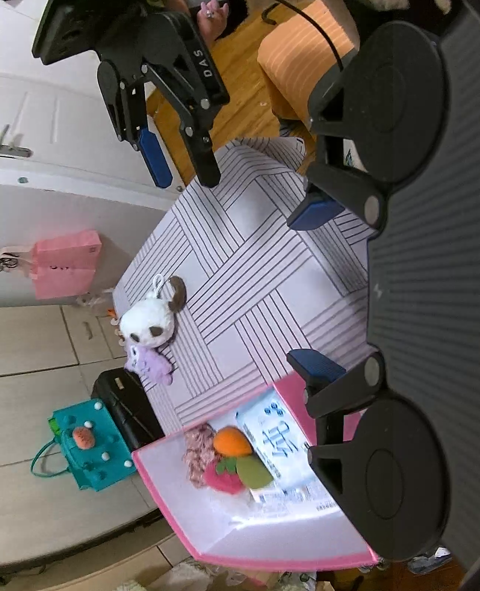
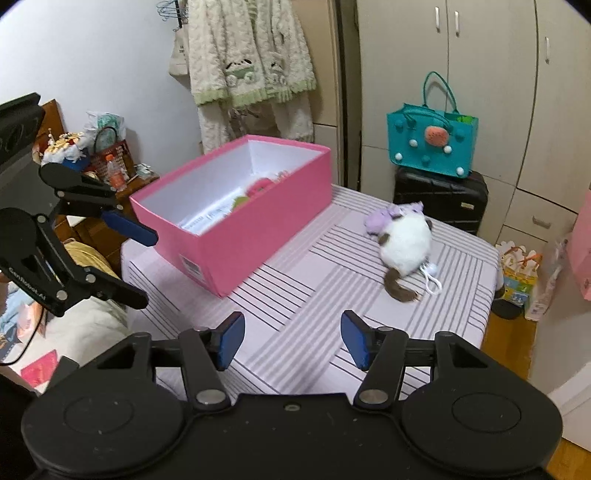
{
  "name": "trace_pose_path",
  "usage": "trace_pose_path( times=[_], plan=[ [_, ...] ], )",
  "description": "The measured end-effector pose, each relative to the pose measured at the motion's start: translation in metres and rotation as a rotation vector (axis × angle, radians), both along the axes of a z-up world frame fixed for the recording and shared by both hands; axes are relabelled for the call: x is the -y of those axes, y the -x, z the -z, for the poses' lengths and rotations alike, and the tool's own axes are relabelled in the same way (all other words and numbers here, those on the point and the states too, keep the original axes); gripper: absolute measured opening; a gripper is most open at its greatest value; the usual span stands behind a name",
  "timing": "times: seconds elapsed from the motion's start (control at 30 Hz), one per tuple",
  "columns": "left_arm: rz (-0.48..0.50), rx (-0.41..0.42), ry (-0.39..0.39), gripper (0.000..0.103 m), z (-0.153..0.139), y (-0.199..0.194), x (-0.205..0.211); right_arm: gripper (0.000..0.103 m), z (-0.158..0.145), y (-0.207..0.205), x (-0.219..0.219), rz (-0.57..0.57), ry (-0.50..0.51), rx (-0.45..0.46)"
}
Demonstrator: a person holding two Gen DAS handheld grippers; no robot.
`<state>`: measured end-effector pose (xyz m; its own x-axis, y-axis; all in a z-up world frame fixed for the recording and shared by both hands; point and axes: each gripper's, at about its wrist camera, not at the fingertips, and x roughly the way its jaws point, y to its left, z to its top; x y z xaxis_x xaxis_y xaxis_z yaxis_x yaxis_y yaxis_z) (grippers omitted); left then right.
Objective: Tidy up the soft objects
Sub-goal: 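Withdraw both tools up from the pink box toward the white plush toy, then close the left gripper on the white plush toy while the right gripper pinches it too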
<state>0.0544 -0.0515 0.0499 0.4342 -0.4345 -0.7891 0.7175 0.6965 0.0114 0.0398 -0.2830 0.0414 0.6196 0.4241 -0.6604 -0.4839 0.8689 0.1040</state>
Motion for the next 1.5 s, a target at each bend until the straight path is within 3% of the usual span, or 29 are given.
trace_pose_path(
  times=[0.23,0.43,0.67,0.73,0.97,1.17,1.3,1.5],
  plan=[
    [0.002,0.012,0.067,0.07,0.014,-0.023,0.032,0.067,0.029,-0.018,0.017,0.03,0.024,0.039],
    [-0.059,0.035,0.217,0.07,0.017,-0.048,0.039,0.07,0.051,-0.035,0.03,0.049,-0.007,0.132],
    [-0.145,0.072,0.255,0.07,0.034,-0.079,0.055,0.07,0.076,-0.062,0.045,0.088,-0.072,0.243],
    [-0.164,0.077,0.283,0.075,0.04,-0.086,0.06,0.07,0.079,-0.069,0.045,0.091,-0.081,0.285],
    [-0.225,0.067,0.357,0.081,0.059,-0.114,0.076,0.077,0.089,-0.101,0.046,0.078,-0.088,0.319],
    [-0.263,0.121,0.369,0.087,0.065,-0.131,0.091,0.084,0.099,-0.126,0.048,0.07,-0.084,0.32],
    [-0.295,0.112,0.386,0.089,0.07,-0.143,0.099,0.084,0.104,-0.142,0.048,0.079,-0.054,0.334],
    [-0.372,0.094,0.389,0.089,0.079,-0.164,0.106,0.085,0.109,-0.168,0.058,0.141,-0.13,0.31]
  ],
)
